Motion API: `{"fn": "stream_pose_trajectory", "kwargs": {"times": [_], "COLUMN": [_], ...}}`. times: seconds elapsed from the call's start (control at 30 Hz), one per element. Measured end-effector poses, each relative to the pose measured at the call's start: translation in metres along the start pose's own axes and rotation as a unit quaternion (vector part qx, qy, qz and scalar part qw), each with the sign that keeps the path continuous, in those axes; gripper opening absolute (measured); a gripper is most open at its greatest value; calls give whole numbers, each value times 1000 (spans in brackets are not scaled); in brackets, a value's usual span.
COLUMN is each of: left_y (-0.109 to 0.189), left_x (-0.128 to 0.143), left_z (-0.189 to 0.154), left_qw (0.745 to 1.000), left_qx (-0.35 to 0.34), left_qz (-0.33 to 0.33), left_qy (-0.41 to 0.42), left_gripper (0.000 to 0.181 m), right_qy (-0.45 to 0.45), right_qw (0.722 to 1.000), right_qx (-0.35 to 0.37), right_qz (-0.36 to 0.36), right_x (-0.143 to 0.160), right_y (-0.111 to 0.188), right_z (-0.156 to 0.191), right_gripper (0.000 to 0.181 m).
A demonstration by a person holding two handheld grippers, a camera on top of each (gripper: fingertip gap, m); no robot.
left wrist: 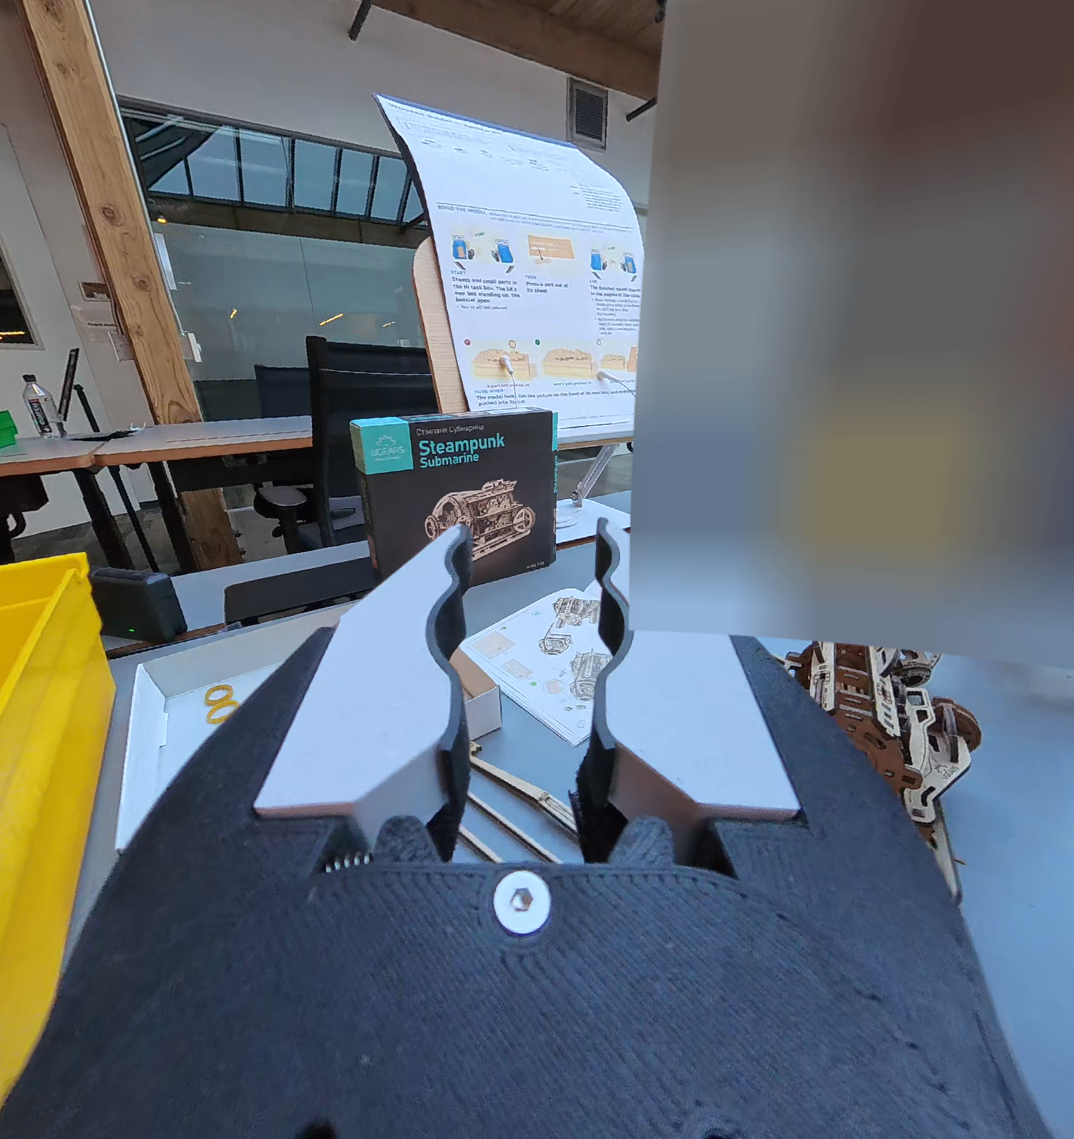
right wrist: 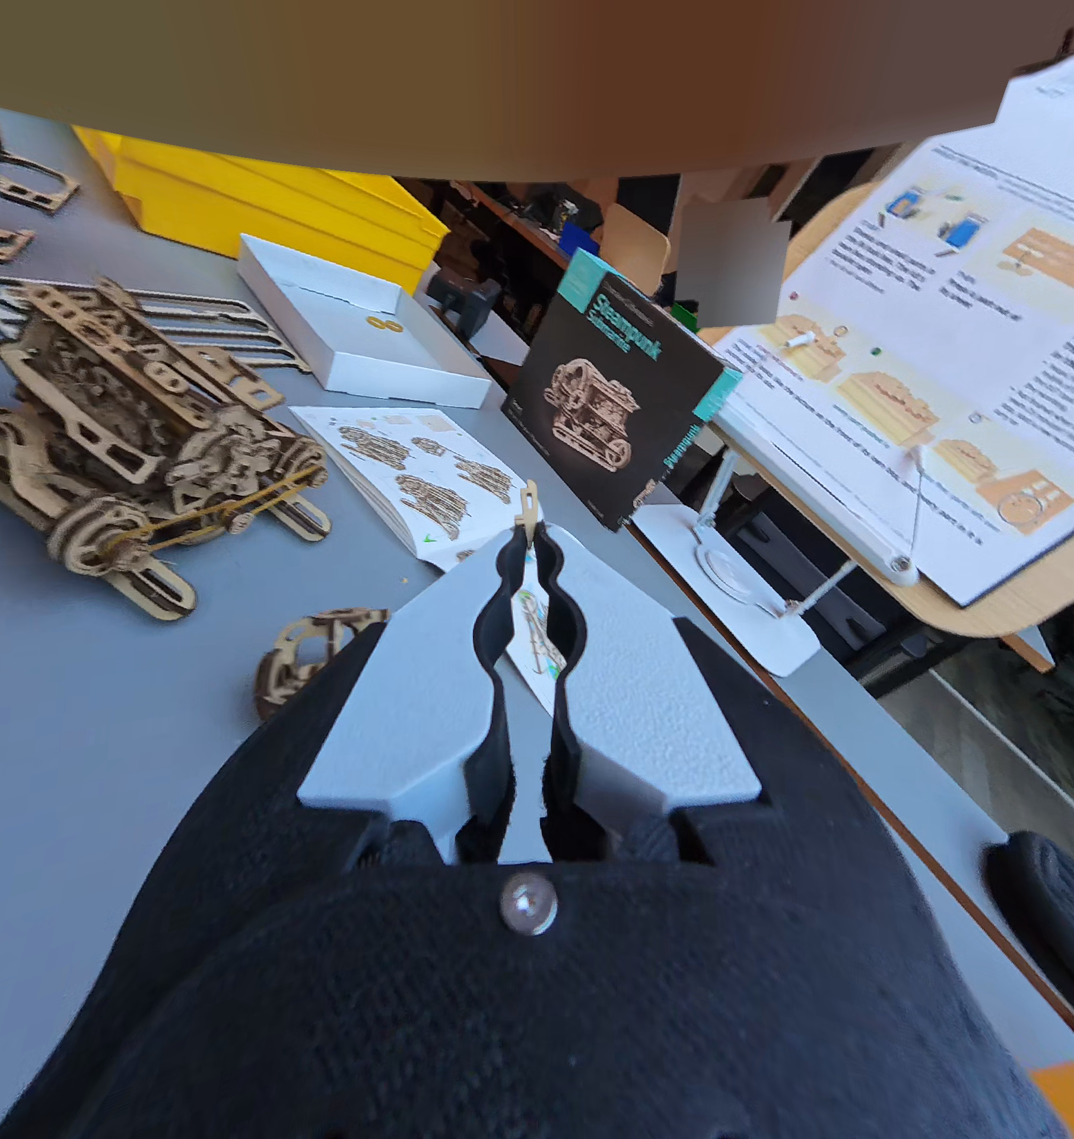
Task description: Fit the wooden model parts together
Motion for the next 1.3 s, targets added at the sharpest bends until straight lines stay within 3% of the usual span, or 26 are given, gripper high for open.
{"fn": "stream_pose_trajectory", "kwargs": {"times": [0.27,0.47,0.7,0.97,1.13,1.3], "left_y": [-3,1,17,48,54,56], "left_x": [2,-12,-8,-15,-24,-20], "left_z": [-17,-31,-51,-45,-45,-50], "left_qw": [999,997,997,999,999,999], "left_qx": [28,45,57,9,-9,-20], "left_qz": [-7,-27,14,20,17,24], "left_qy": [24,50,53,46,32,24], "left_gripper": [35,34,29,28,27,27], "right_qy": [-21,96,167,276,238,229], "right_qw": [995,988,976,948,944,945], "right_qx": [-92,-124,-138,-150,-221,-222], "right_qz": [-25,-12,-33,-53,-59,-71], "right_x": [-34,-63,-86,-89,-83,-79], "right_y": [-15,-33,-42,-72,-91,-98], "right_z": [42,45,45,31,37,35], "right_gripper": [1,1,1,1,1,1]}}
Point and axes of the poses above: each gripper's, where its closed fingertips meet, y back along the fingers, x out of its underside, z = x × y across the jaws, the point moved 4 cm from there along y, back along the fingers, and after that the axes turned 13 degrees about y, right-handed, at the moved point
